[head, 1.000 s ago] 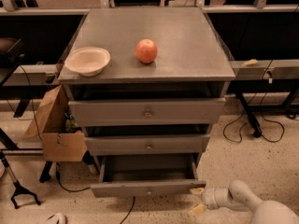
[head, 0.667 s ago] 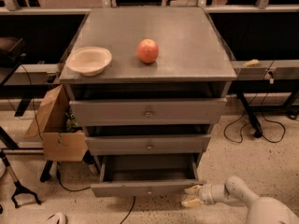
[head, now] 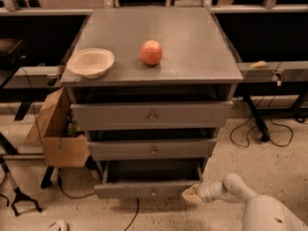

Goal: Close bottom drawer

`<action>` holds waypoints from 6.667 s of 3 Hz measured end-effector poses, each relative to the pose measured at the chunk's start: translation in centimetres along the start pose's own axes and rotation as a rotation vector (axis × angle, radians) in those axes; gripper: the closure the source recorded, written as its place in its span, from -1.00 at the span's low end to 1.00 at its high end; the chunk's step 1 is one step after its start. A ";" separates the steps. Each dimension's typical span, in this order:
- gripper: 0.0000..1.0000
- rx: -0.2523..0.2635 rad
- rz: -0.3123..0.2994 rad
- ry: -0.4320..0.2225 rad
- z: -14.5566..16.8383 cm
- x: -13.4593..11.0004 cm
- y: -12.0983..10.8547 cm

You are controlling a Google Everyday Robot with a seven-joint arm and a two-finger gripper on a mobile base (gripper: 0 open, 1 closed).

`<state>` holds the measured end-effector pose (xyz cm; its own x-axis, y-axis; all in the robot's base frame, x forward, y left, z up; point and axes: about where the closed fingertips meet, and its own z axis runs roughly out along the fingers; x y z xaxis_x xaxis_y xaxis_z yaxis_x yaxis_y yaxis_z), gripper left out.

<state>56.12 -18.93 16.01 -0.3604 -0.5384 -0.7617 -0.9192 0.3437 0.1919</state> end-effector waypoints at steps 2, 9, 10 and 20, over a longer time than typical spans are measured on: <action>0.35 0.020 -0.037 -0.001 1.3 -2.0 -1.4; -0.16 0.026 -0.071 -0.014 2.9 -3.4 -0.4; 0.29 0.044 -0.100 -0.019 3.9 -5.1 -2.8; -1.00 0.218 -0.137 -0.024 0.7 -5.7 -5.7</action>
Offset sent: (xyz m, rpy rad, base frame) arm 0.1101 0.0582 0.0208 -0.0470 -0.1675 0.0178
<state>63.53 -17.29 18.88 -0.2288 -0.5740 -0.7863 -0.9022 0.4284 -0.0502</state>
